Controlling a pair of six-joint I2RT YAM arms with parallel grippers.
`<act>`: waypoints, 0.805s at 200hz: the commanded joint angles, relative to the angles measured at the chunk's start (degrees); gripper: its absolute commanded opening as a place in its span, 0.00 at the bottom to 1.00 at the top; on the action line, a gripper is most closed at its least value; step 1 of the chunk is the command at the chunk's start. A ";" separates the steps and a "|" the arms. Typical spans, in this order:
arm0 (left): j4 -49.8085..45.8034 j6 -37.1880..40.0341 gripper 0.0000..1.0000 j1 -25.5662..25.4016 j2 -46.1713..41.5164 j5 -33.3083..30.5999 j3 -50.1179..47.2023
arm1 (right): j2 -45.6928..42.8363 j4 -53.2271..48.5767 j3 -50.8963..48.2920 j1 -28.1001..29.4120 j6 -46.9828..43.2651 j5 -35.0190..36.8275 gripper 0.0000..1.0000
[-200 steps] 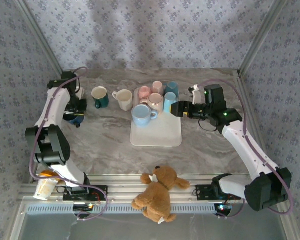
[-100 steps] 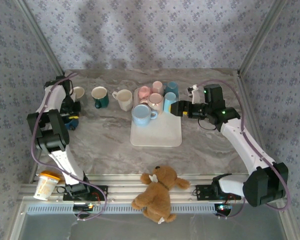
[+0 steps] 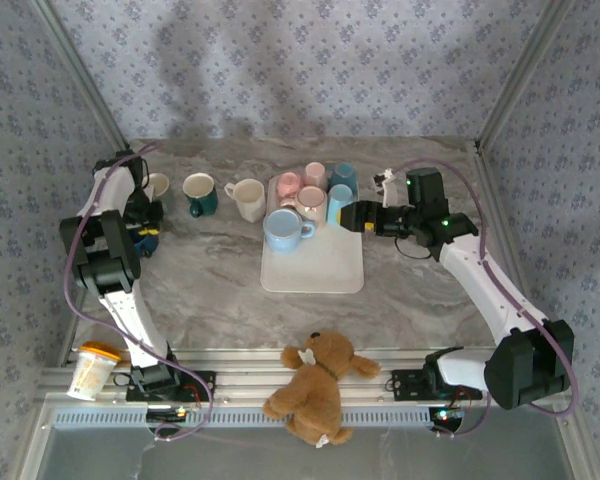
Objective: Turn the mug right side up
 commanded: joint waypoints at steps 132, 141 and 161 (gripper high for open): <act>-0.21 -1.93 0.43 0.22 -11.32 4.89 0.07 | -1.91 -0.32 0.08 -1.12 -0.47 0.68 0.88; 0.39 -2.57 0.44 0.20 -14.15 5.61 -1.14 | -2.17 -0.38 -0.18 -1.20 -0.53 0.66 0.89; 2.35 -3.84 0.46 0.12 -20.73 9.42 -3.54 | -2.53 -0.57 -0.56 -1.46 -0.49 0.72 0.90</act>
